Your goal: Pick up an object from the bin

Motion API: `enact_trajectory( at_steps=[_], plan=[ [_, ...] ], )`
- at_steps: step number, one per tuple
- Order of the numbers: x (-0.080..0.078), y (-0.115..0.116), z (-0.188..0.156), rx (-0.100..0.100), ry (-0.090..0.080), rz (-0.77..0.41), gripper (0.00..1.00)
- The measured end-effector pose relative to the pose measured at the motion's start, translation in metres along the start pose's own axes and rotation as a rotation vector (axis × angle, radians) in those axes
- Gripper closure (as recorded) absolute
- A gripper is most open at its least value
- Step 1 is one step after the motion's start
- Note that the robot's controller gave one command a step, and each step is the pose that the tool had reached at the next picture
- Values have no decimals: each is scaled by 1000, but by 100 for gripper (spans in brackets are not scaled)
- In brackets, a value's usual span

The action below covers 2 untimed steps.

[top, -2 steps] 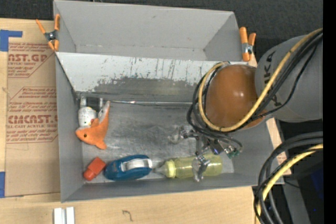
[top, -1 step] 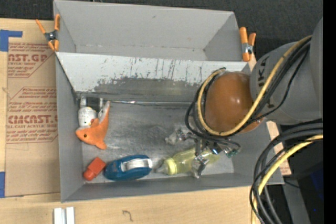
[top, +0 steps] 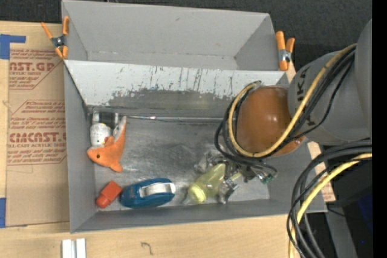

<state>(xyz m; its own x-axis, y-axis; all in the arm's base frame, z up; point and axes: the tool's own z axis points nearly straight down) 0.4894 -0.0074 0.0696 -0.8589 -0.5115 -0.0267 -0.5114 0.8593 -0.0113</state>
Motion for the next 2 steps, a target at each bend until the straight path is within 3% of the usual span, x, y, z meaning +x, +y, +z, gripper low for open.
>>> enact_trajectory(
  at_steps=[2],
  plan=[
    [1, 1, -4, -4, 7, 4, 100]
  ],
)
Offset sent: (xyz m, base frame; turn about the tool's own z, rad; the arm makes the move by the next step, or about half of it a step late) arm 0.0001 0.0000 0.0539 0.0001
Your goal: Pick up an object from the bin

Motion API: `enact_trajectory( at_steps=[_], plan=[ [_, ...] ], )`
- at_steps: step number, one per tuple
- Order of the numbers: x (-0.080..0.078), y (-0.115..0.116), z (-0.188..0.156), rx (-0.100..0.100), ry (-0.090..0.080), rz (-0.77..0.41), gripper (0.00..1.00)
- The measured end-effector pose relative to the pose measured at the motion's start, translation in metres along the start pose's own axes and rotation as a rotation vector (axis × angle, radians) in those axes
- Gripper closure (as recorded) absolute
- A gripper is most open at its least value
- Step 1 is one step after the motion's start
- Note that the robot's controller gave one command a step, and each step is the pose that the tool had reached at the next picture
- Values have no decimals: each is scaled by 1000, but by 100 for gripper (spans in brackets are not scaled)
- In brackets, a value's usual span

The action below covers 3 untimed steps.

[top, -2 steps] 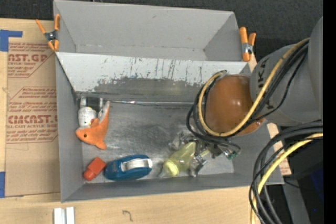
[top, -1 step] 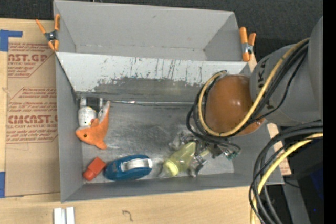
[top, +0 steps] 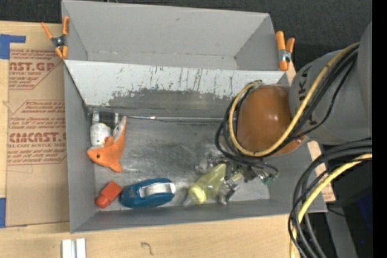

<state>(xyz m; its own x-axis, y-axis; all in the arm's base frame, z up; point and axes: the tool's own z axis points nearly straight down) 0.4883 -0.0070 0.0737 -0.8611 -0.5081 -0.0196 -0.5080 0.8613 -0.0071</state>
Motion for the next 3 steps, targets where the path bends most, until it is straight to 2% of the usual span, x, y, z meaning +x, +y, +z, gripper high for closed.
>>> enact_trajectory(
  at_steps=[1, 3],
  plan=[
    [3, 2, -19, -9, 19, -1, 100],
    [1, 1, -49, -5, 15, 0, 100]
  ],
)
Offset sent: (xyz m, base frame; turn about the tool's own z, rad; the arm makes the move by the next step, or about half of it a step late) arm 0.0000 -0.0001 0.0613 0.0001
